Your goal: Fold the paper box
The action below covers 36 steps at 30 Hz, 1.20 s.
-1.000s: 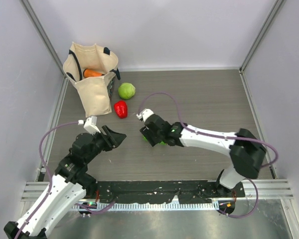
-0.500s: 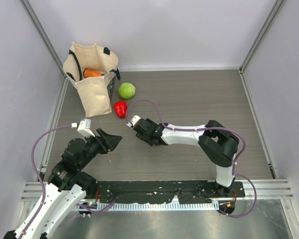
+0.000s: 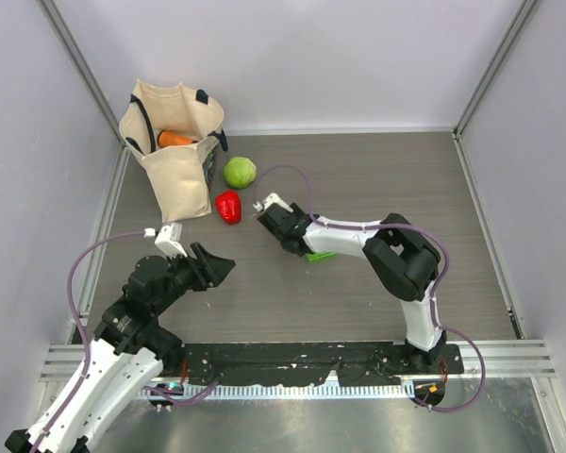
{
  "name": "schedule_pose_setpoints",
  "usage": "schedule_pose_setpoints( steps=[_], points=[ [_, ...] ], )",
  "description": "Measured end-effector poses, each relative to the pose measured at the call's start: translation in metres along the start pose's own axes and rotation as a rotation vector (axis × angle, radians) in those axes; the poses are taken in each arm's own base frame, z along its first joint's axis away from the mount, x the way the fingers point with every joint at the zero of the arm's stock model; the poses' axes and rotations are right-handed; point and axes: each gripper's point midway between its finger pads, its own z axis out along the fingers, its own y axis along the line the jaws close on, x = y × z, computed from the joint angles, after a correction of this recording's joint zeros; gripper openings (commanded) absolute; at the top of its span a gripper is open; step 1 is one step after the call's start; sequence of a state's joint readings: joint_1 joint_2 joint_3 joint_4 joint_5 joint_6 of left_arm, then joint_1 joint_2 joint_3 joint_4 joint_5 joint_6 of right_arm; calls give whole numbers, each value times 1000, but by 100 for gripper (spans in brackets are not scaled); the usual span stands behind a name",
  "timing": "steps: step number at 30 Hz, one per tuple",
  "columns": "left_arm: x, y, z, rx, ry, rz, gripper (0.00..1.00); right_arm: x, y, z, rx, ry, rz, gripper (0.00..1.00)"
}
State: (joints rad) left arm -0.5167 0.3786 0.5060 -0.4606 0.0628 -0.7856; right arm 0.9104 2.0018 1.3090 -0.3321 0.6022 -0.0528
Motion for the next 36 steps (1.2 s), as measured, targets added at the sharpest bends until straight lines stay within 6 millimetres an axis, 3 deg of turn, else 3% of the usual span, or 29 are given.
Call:
schedule_pose_setpoints(
  steps=[4, 9, 13, 18, 21, 25, 27, 30, 36],
  points=[
    [1, -3, 2, 8, 19, 20, 57, 19, -51, 24, 70, 65, 94, 57],
    [2, -8, 5, 34, 37, 45, 57, 54, -101, 36, 117, 147, 126, 56],
    [3, -12, 5, 61, 50, 62, 57, 75, -117, 31, 114, 211, 130, 59],
    [5, -17, 5, 85, 60, 73, 57, 73, -91, 7, 45, 254, 259, 63],
    [7, -19, 4, 96, 69, 75, 57, 41, -71, -11, 7, 213, 329, 63],
    [6, -25, 1, 117, 73, 80, 57, -11, -34, -38, -60, 104, 289, 61],
    [2, -29, -2, 130, 61, 85, 57, -18, -15, -46, -86, 85, 248, 59],
    [-2, -34, -6, 150, 41, 93, 57, 6, -1, -47, -93, 144, 183, 58],
    [-2, -36, -8, 163, 43, 89, 57, 65, -12, -38, -42, 296, 137, 57]
  ],
)
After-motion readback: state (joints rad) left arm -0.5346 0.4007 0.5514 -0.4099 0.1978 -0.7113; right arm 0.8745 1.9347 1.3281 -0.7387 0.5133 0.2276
